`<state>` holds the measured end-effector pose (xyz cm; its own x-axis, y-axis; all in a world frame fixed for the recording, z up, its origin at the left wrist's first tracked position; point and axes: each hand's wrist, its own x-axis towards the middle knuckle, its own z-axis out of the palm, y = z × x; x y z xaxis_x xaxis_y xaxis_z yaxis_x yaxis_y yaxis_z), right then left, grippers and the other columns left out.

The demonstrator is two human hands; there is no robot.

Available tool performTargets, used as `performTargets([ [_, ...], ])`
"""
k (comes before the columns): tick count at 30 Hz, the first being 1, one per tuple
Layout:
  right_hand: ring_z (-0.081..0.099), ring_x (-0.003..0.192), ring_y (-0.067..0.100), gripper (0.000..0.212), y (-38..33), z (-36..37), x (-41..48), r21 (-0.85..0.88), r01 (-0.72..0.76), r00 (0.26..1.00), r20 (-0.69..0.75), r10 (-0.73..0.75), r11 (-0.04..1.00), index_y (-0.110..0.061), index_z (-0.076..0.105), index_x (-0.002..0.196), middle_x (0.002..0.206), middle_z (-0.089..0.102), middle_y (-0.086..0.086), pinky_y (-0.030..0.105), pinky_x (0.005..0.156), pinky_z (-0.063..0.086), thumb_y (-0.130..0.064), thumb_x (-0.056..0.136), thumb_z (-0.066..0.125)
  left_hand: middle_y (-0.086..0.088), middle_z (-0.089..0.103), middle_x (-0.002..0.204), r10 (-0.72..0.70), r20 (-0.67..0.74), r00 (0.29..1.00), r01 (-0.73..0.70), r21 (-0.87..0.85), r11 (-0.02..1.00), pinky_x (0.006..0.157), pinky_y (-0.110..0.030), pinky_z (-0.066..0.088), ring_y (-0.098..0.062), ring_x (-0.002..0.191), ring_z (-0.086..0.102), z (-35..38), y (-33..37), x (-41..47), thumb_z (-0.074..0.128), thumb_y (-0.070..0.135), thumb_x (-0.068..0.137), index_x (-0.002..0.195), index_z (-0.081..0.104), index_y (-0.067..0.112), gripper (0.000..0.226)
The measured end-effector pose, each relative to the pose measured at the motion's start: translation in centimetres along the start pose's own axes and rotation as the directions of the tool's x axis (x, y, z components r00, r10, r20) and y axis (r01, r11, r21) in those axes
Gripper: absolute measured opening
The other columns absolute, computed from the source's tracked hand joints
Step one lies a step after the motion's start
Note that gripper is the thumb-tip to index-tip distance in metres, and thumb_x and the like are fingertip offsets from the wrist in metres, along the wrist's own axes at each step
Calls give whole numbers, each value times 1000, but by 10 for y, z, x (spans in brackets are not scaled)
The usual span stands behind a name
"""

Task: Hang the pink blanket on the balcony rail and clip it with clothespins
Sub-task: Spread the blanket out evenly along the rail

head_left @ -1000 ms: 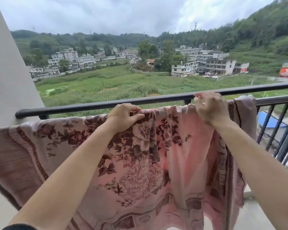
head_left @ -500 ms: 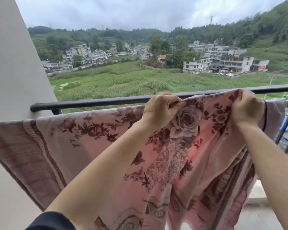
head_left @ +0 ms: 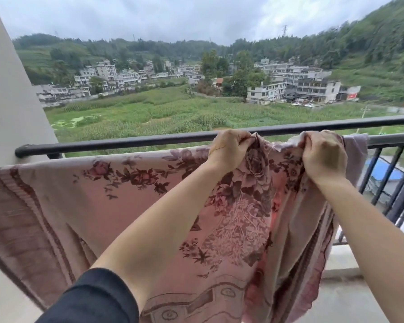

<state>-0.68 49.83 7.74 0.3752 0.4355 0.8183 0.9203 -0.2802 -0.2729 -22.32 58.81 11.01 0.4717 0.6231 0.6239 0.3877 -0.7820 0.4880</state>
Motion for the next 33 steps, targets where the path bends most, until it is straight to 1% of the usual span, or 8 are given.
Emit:
performTargets([
  [6, 65, 93, 39, 25, 10, -6, -3, -23, 52, 998, -18, -52, 998, -7, 69, 107, 97, 71, 21, 47, 85, 52, -10, 97, 47, 8, 74, 99, -28, -66, 997, 37, 139, 990, 84, -40, 53, -16, 93, 66, 13, 7, -6, 60, 29, 94, 102, 74, 27, 16],
  [12, 61, 98, 43, 29, 54, -7, 15, 1, -181, 983, -43, 180, 984, -3, 67, 110, 101, 67, 28, 48, 87, 47, -7, 95, 42, 3, 74, 105, 218, -243, 945, -192, 126, 973, 82, -32, 54, -17, 95, 68, 15, 59, 21, 62, 20, 93, 107, 74, 17, 19],
  [15, 62, 97, 43, 25, 60, -2, 12, -29, -141, 989, -45, 140, 990, 0, 65, 107, 101, 67, 29, 48, 89, 47, -7, 98, 42, 3, 74, 100, 183, -141, 973, -166, 124, 978, 77, -33, 54, -19, 91, 67, 40, 62, 34, 58, 25, 96, 103, 74, 20, 18],
  [18, 62, 98, 43, 23, 62, 0, 10, -64, -115, 993, -37, 112, 991, 2, 62, 106, 102, 66, 29, 47, 90, 48, -3, 98, 42, 2, 69, 80, 18, 68, 998, -39, 326, 944, 63, -32, 48, -25, 77, 65, 67, 42, 30, 43, 37, 101, 83, 61, 20, 30],
  [21, 61, 100, 43, 22, 64, 2, 6, -75, -118, 993, -31, 116, 990, 2, 62, 107, 104, 66, 29, 48, 93, 47, -3, 98, 42, -2, 68, 76, 71, 24, 997, -74, 427, 901, 59, -32, 35, -28, 69, 61, 76, 36, 22, 34, 38, 102, 80, 53, 21, 34],
  [27, 53, 114, 43, 31, 44, 1, 11, -20, -224, 974, 38, 225, 974, 1, 65, 114, 117, 63, 29, 49, 104, 39, -5, 93, 44, -1, 71, 98, 155, 45, 987, -161, 200, 966, 74, -34, 48, -20, 92, 64, 60, 33, 18, 46, 37, 100, 103, 68, 16, 30],
  [29, 53, 117, 39, 35, 26, 3, 13, 30, -262, 965, 26, 262, 964, -5, 64, 120, 120, 63, 24, 48, 107, 35, -10, 93, 42, -1, 72, 104, 162, -36, 986, -156, 135, 979, 80, -33, 48, -18, 95, 63, 43, 27, 10, 47, 36, 100, 108, 69, 16, 31],
  [33, 49, 124, 35, 39, -36, 18, 8, 194, -182, 983, 4, 184, 964, -13, 59, 127, 128, 61, 17, 50, 112, 30, -21, 95, 39, -2, 73, 103, 137, -264, 955, -61, 275, 960, 85, -35, 46, -18, 94, 64, -13, -13, -12, 44, 32, 101, 106, 69, 13, 31],
])
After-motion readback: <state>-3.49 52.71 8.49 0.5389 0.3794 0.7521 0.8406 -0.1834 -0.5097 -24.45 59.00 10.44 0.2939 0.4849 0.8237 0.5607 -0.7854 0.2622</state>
